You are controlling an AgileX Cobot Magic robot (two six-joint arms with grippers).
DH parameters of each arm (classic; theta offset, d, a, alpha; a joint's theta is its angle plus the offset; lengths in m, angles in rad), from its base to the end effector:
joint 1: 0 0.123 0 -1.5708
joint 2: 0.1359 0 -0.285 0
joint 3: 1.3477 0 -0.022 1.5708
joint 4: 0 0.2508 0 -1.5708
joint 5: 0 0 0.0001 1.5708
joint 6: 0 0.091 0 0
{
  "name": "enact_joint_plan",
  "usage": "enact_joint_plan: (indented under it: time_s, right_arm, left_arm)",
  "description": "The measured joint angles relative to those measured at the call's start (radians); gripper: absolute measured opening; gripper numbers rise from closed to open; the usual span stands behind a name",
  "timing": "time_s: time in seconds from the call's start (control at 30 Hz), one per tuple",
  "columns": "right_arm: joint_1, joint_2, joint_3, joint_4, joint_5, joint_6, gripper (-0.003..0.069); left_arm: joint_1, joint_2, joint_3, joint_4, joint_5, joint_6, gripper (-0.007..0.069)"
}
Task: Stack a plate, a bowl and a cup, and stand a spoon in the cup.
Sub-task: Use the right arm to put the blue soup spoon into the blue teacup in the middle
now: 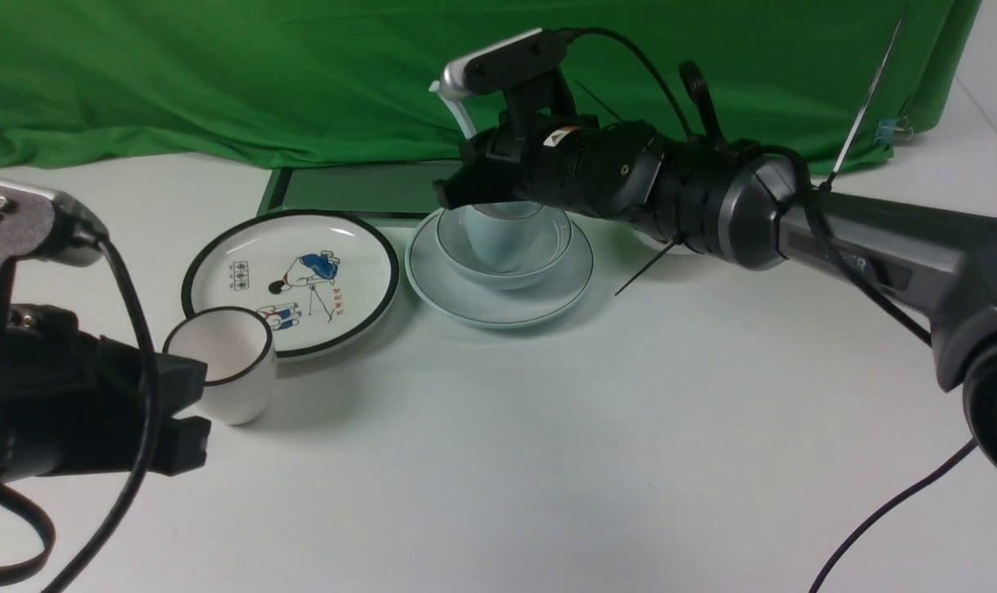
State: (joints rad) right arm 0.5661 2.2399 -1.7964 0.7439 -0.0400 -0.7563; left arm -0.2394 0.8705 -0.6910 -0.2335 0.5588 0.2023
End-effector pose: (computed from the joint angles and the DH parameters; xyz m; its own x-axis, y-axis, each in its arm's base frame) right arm 0.4522 0.2845 0.2244 -0.2644 -0.1832 -0.9469 -0.5179 0.8552 -0.0208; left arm 0.1642 -0.0516 0.3087 -0.5781 0.1445 -0.8030 0.3329 0.9403 -0.0705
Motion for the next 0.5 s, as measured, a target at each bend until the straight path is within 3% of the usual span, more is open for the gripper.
enact_joint_plan:
  time_s: [0.17, 0.27, 0.4, 0.5]
  right_arm:
    - [0.001, -0.005, 0.000, 0.000, 0.022, 0.000, 0.0251]
    - [0.001, -0.052, 0.000, -0.025, 0.115, -0.022, 0.0281]
    - [0.001, -0.152, 0.000, -0.151, 0.294, -0.002, 0.0218]
    - [0.001, -0.316, -0.001, -0.411, 0.536, 0.156, 0.0086]
  left_arm:
    - [0.000, -0.002, 0.000, 0.000, 0.008, 0.000, -0.0031]
    - [0.000, -0.034, 0.000, 0.000, 0.016, 0.000, -0.0031]
    - [0.000, -0.126, 0.000, 0.001, 0.006, 0.019, -0.0031]
    - [0.000, -0.286, 0.034, 0.001, -0.062, 0.057, -0.0031]
